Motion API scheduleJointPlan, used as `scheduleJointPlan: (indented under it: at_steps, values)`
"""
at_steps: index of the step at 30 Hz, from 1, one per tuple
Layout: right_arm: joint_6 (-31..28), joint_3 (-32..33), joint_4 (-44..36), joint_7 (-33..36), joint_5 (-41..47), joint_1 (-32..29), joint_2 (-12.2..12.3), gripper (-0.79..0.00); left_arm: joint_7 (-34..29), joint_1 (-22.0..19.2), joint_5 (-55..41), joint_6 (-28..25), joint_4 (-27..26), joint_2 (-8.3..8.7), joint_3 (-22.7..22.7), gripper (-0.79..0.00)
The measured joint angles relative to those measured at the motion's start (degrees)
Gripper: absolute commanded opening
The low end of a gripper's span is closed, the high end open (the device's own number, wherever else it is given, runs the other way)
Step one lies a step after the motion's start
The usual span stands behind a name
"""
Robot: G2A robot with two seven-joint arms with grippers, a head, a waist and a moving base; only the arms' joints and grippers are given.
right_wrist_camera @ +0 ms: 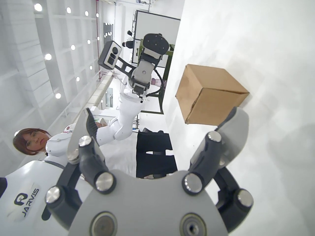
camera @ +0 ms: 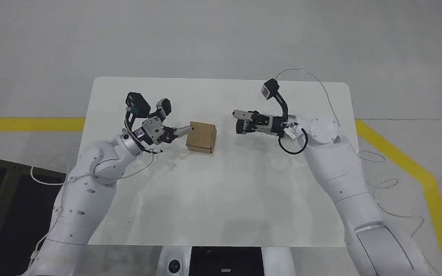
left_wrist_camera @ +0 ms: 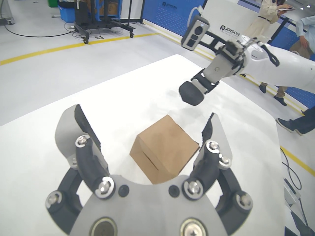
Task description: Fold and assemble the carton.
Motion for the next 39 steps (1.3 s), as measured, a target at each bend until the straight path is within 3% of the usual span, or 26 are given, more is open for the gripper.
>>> scheduleJointPlan:
  at_steps: [6, 13, 18, 25, 39]
  values:
    - [-8.6, 6.2, -6.1, -2.7, -4.1, -4.2, 2.1, 0.000, -2.5, -1.5, 1.9, -0.2, 1.4, 0.68, -3.2, 0.000]
    - [-14.6, 14.4, -13.0, -11.1, -18.4, -9.0, 4.7, 0.000, -3.5, -4.6, 3.7, 0.1, 4.6, 1.64, -8.3, 0.000]
    - [-14.0, 19.0, -19.0, -18.5, -28.1, -13.4, 5.9, 0.000, -4.1, -6.3, 4.3, 0.0, 6.0, 2.14, -10.5, 0.000]
    - [-10.7, 24.6, -25.8, -26.8, -36.8, -18.5, 7.1, 0.000, -4.0, -6.3, 4.2, -0.4, 5.2, 2.20, -9.6, 0.000]
    - [-9.3, 25.6, -27.4, -28.7, -38.4, -19.5, 7.4, 0.000, -3.2, -6.9, 4.5, 0.1, 5.0, 2.14, -9.0, -0.001]
